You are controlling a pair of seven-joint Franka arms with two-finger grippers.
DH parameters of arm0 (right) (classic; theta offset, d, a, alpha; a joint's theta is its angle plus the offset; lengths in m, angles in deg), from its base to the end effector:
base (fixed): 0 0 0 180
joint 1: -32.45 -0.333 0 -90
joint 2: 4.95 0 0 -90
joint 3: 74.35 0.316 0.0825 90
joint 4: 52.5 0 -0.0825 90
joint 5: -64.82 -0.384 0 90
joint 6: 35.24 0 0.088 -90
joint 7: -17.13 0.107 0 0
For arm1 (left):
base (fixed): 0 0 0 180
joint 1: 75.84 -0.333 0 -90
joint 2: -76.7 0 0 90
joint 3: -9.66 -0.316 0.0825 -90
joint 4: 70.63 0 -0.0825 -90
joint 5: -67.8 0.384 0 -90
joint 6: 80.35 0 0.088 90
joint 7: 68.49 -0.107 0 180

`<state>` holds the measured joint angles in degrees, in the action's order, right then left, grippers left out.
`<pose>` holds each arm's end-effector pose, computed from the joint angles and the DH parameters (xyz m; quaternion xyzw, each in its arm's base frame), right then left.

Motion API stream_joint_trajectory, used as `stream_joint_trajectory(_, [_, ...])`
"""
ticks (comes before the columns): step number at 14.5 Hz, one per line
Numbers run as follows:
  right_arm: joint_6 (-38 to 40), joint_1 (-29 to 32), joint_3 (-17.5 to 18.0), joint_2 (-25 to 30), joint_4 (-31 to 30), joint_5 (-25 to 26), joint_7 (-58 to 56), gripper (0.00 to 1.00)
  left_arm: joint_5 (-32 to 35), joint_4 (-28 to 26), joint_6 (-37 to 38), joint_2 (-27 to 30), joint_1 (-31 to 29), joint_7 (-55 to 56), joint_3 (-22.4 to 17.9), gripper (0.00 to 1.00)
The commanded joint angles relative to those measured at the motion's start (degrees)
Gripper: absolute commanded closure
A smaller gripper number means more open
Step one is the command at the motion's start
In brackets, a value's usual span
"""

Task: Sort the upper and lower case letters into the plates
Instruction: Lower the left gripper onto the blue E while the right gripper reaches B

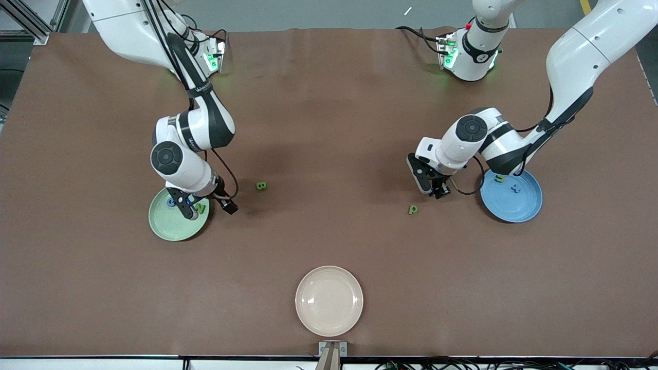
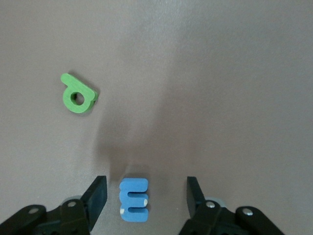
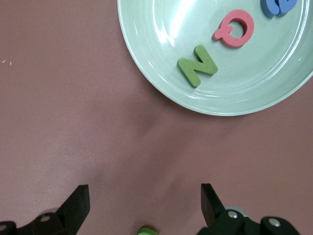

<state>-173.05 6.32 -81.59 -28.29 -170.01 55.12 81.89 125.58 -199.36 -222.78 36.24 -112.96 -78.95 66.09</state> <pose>0.5574 0.1931 0.2351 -0.8954 0.4435 0.0377 0.0068 0.4833 -0.2044 0.1823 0.8097 -0.5860 0.0312 0.0016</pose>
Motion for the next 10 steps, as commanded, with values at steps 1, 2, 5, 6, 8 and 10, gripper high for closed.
stream_joint_trajectory(1, [-0.88, -0.33, 0.03, 0.14, -0.35, -0.41, 0.55, 0.0, 2.52, 0.59, -1.0, -0.5, -0.05, -0.61, -0.61, 0.26])
stream_joint_trajectory(2, [-1.05, -0.33, 0.03, 0.14, -0.18, -0.41, 0.63, 0.0, 2.52, 0.59, -1.0, -0.5, -0.14, -0.61, -0.61, 0.26])
stream_joint_trajectory(5, [-3.42, -1.9, 0.03, -0.21, -0.26, -0.5, 3.25, 0.0, 2.61, 0.59, -1.09, -0.5, -0.14, -0.61, -0.96, 0.29])
stream_joint_trajectory(6, [-3.86, -2.6, 0.03, -0.65, -0.18, -0.5, 3.88, 0.0, 2.61, 0.5, -1.61, -0.5, -0.05, -0.7, -1.23, 0.31])
stream_joint_trajectory(8, [-5.18, -3.92, 0.12, -1.61, -0.44, -0.67, 4.67, 0.0, 2.7, 0.32, -2.93, -0.5, 0.04, -0.7, -2.37, 0.33])
stream_joint_trajectory(10, [-7.45, -5.16, 0.12, -2.41, -1.4, -1.81, 6.6, 0.0, 2.7, 0.15, -3.54, -0.5, -0.05, -0.61, -2.63, 0.34])
